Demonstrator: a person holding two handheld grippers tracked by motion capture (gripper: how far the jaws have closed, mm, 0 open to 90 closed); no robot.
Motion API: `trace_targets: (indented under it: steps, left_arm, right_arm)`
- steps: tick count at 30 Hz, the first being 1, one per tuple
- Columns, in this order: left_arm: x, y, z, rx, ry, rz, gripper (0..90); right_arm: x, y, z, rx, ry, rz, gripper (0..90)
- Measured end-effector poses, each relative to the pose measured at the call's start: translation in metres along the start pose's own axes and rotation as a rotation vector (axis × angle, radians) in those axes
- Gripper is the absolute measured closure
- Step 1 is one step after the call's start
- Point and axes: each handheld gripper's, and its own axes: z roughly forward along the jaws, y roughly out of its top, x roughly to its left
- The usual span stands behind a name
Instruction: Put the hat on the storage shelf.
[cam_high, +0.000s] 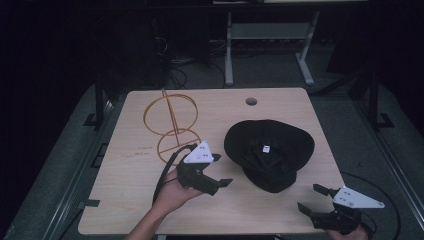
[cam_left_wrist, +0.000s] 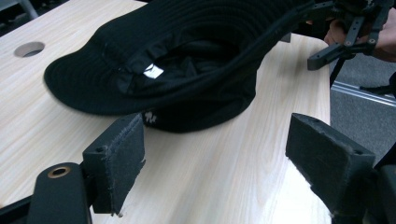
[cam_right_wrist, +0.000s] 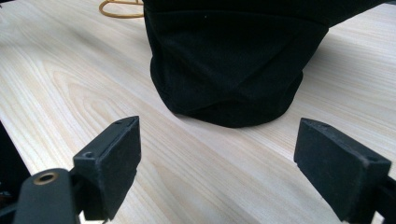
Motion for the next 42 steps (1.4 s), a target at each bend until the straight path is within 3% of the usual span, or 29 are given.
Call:
trace_targets:
  steps: [4,7,11,14,15,18,25,26,27,31,34,37,42]
  left_arm:
    - [0.002,0.013,0.018,0.031,-0.024,0.023,19.1]
    - [0.005,0.020,0.027,0.038,-0.057,0.010,19.1]
    - [0.009,0.026,0.034,0.045,-0.070,0.007,19.3]
    - [0.010,0.031,0.044,0.074,-0.077,0.026,20.8]
    - [0.009,0.034,0.052,0.118,-0.081,0.047,21.0]
    - [0.009,0.035,0.059,0.140,-0.084,0.064,21.8]
    - [0.007,0.035,0.074,0.165,-0.064,0.121,43.5]
    - [0.006,0.035,0.075,0.169,-0.060,0.132,43.5]
    - [0.007,0.034,0.077,0.194,-0.058,0.154,51.0]
    - [0.008,0.035,0.075,0.179,-0.067,0.154,62.3]
    - [0.009,0.035,0.075,0.178,-0.066,0.154,64.8]
    - [0.008,0.035,0.075,0.171,-0.079,0.160,71.3]
    - [0.007,0.036,0.073,0.132,-0.118,0.136,78.9]
  right_arm:
    - [-0.001,0.000,-0.002,-0.009,0.000,0.003,14.5]
    - [-0.001,-0.001,-0.001,-0.010,0.003,0.008,14.5]
    - [-0.002,-0.002,-0.002,-0.004,0.003,0.005,14.5]
    - [-0.003,-0.002,-0.004,-0.011,0.003,0.010,14.5]
    - [-0.003,-0.002,-0.004,-0.013,0.001,0.007,14.5]
    - [-0.002,-0.002,-0.004,-0.018,0.001,0.012,14.5]
    - [-0.001,-0.002,-0.006,-0.019,0.002,0.013,14.5]
    - [-0.001,-0.002,-0.006,-0.019,0.002,0.013,14.5]
    - [-0.001,-0.003,-0.007,-0.021,-0.003,0.020,14.5]
    - [-0.001,-0.004,-0.005,-0.022,0.003,0.028,14.5]
    - [-0.001,-0.003,-0.005,-0.017,0.000,0.025,14.5]
    - [0.001,-0.003,-0.006,-0.021,-0.006,0.025,14.5]
    - [0.000,-0.002,-0.006,-0.026,-0.023,0.036,14.4]
